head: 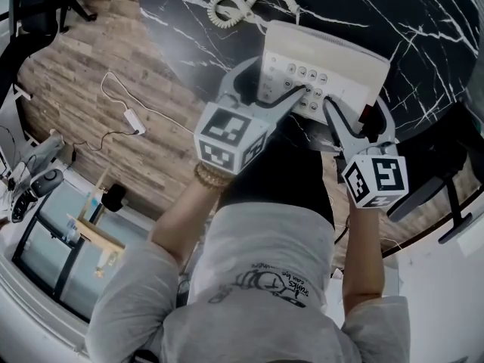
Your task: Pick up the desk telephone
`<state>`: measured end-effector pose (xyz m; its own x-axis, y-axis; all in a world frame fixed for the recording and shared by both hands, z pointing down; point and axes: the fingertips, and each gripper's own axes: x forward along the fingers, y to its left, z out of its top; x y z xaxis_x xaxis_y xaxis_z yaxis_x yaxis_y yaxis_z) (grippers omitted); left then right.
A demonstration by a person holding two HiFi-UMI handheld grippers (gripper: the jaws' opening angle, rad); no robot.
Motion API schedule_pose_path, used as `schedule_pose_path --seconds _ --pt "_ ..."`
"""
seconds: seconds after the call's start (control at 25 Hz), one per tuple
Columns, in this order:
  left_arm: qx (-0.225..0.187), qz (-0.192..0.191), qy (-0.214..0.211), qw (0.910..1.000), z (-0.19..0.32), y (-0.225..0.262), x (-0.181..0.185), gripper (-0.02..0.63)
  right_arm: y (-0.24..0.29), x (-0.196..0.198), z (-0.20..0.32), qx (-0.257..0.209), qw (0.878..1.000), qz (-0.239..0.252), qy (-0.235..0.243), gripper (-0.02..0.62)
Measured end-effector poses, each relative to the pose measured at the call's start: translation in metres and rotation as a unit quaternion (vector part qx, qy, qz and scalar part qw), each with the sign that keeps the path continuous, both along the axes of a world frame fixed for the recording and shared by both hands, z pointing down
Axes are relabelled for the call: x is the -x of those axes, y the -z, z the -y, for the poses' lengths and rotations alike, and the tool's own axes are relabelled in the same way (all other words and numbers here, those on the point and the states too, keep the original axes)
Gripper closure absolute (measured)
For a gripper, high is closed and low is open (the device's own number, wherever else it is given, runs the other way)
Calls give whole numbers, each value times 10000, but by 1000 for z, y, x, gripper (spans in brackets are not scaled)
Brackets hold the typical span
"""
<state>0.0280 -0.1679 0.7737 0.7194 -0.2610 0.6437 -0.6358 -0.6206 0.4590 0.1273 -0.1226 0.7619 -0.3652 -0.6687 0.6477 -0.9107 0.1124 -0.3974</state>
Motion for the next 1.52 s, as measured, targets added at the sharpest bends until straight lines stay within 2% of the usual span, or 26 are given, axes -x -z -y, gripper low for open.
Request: schedule_pose_path --seconds 0.24,0.56,1.08,1.52 --pt "-158 94 75 9998 0 15 0 245 9 2 -8 42 9999 29 -116 227" --pt "-602 27 206 9980 9 73 1 253 61 2 -1 -344 9993 -18 -128 227" --pt "-1438 -357 364 9883 26 228 -6 257 214 -7 19 -1196 9923 -258 -192 221" --pt "-2274 -626 449 9708 26 359 -6 267 338 -9 18 -1975 9788 -428 -325 218"
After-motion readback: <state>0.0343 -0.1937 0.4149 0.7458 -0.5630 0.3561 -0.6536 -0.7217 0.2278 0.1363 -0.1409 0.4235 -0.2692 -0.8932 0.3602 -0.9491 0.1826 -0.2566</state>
